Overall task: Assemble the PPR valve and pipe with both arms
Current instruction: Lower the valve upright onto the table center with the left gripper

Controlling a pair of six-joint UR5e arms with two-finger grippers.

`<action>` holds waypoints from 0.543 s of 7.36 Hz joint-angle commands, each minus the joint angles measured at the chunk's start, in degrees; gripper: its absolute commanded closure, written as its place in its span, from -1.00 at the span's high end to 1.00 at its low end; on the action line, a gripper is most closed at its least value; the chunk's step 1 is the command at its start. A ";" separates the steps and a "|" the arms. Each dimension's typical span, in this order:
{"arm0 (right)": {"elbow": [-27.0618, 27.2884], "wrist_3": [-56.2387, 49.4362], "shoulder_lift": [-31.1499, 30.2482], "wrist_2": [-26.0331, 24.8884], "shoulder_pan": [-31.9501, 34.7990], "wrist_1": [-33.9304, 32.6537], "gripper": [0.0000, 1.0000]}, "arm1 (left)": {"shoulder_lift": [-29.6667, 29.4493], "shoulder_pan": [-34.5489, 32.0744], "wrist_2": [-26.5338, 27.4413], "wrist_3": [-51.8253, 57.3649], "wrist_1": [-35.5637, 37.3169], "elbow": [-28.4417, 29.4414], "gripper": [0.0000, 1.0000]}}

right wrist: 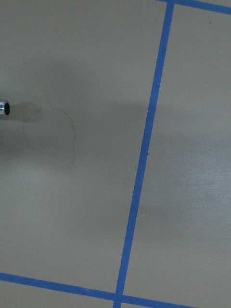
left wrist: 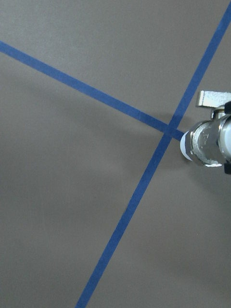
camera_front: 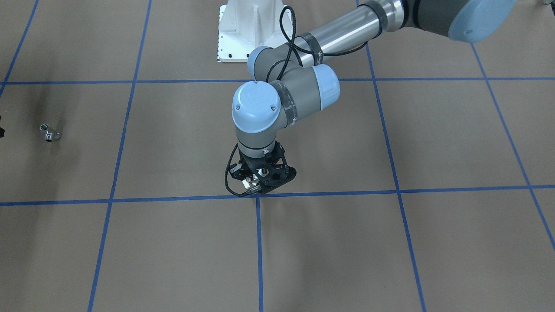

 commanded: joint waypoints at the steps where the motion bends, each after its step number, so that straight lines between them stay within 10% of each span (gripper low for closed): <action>1: -0.10 0.00 0.15 0.00 0.00 0.00 1.00 | 0.10 0.26 0.00 0.35 -0.06 -0.09 -0.45; 3: -0.01 0.00 0.15 0.00 -0.09 0.00 1.00 | 0.19 0.18 0.00 3.85 -0.06 -0.18 0.47; 4: -0.01 0.96 0.23 0.00 0.00 0.09 1.00 | 0.19 0.09 0.00 3.69 -0.06 -0.26 0.48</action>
